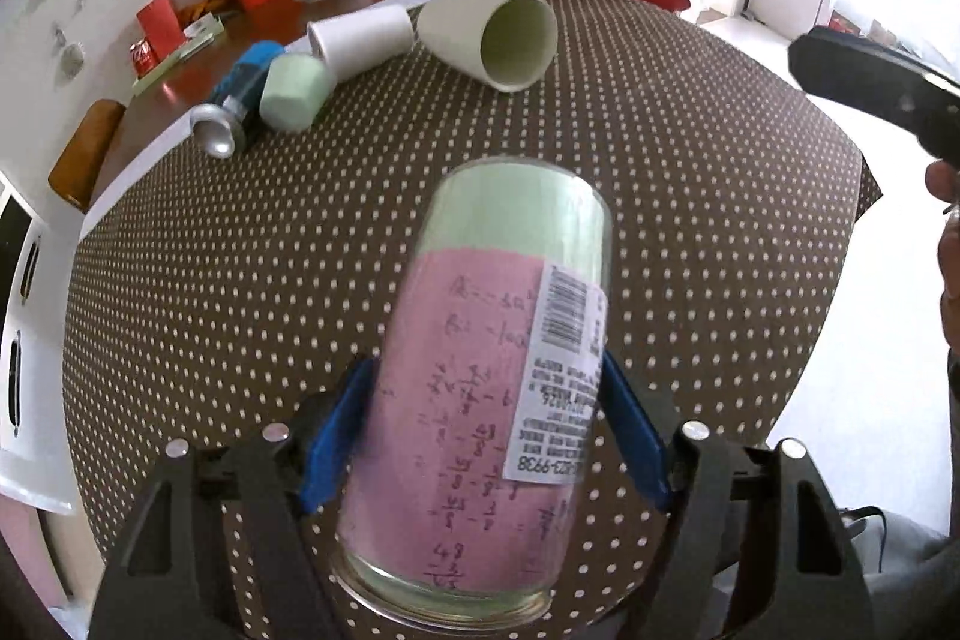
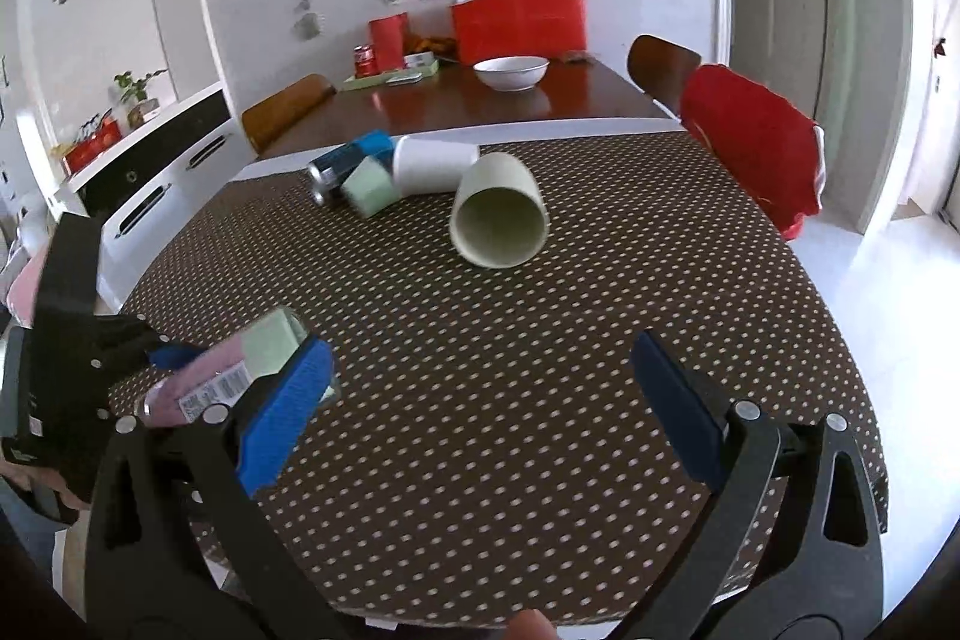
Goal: Flip cup upside down
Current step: 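Lift the canister with the right gripper and carry it toward the table center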
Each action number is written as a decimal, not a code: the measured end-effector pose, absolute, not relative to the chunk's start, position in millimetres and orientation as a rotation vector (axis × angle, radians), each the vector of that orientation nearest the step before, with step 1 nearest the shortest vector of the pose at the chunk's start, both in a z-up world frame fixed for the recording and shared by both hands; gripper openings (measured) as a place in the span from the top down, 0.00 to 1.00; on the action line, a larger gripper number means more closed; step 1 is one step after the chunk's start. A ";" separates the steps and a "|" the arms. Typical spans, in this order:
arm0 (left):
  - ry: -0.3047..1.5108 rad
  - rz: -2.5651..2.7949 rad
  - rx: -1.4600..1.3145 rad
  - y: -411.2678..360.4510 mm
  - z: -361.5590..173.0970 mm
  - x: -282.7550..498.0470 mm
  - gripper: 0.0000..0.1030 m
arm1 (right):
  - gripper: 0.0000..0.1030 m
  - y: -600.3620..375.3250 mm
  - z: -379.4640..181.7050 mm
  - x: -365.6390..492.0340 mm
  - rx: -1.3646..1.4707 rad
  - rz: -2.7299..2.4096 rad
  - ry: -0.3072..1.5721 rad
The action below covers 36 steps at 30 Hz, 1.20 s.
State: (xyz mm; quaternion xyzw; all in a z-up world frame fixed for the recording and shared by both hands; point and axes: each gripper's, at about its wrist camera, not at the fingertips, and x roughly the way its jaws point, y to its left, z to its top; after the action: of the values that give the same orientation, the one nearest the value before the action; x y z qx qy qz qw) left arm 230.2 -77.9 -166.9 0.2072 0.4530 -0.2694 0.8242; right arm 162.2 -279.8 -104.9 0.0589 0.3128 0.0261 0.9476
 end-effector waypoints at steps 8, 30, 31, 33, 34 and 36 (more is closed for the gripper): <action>0.965 -0.557 0.450 -84.7 -179.2 247.9 0.27 | 0.06 -268.3 -102.3 154.9 0.121 0.049 0.645; 0.815 -0.465 0.338 -57.0 -141.8 228.8 0.08 | 0.06 -244.6 -94.8 146.8 0.125 0.071 0.637; 0.805 -0.453 0.324 -53.6 -138.9 226.8 0.08 | 0.06 -242.8 -93.8 146.8 0.125 0.073 0.636; 0.786 -0.435 0.305 -46.9 -133.6 222.7 0.08 | 0.06 -237.6 -91.7 146.0 0.124 0.080 0.633; 0.773 -0.422 0.291 -42.4 -129.1 219.2 0.08 | 0.06 -234.1 -89.9 145.1 0.120 0.083 0.630; 0.752 -0.395 0.272 -35.2 -121.3 213.7 0.08 | 0.06 -227.8 -86.1 143.0 0.116 0.089 0.623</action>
State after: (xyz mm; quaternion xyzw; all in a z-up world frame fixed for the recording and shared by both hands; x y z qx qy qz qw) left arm 213.7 -35.2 -121.3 0.1316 0.3634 -0.1909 0.9023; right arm 143.0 -227.8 -86.1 0.0572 0.3061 0.0438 0.9493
